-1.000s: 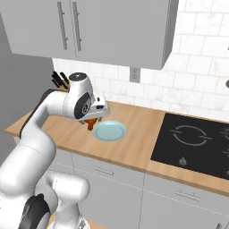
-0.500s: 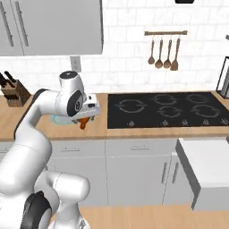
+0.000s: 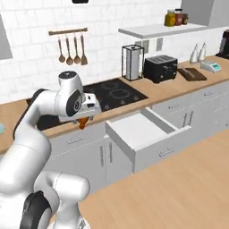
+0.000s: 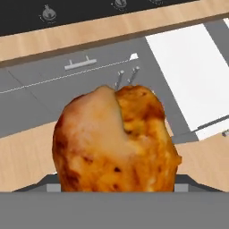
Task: Pick up the knife from the drawer and place it on the cutting board. Then place the meat from the plate to the cutting board.
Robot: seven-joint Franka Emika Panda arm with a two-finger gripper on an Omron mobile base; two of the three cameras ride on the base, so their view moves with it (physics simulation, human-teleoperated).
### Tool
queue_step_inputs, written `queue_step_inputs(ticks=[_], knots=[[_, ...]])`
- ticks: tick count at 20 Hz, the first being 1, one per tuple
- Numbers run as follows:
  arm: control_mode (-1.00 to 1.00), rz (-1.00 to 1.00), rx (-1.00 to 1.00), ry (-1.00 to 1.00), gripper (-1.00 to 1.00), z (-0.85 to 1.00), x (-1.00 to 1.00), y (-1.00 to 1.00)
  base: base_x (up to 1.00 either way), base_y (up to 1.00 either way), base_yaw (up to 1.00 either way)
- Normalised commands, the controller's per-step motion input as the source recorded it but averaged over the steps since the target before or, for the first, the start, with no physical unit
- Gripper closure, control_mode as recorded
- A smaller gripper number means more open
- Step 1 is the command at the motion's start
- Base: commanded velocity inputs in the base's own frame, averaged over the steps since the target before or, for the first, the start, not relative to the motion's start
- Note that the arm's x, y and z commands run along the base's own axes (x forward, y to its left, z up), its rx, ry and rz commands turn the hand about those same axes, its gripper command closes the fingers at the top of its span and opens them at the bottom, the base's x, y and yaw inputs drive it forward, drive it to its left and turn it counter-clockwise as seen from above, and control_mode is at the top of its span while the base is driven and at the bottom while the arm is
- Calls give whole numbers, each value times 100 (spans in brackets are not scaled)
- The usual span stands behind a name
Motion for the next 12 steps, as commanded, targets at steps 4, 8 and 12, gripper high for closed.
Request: queue_step_inputs(ticks=[4, 8, 12], knots=[[100, 0, 0, 0, 100, 0, 0, 0, 0, -74, -70], [100, 0, 0, 0, 100, 0, 0, 0, 0, -76, -67], [100, 0, 0, 0, 100, 0, 0, 0, 8, -72, -60]])
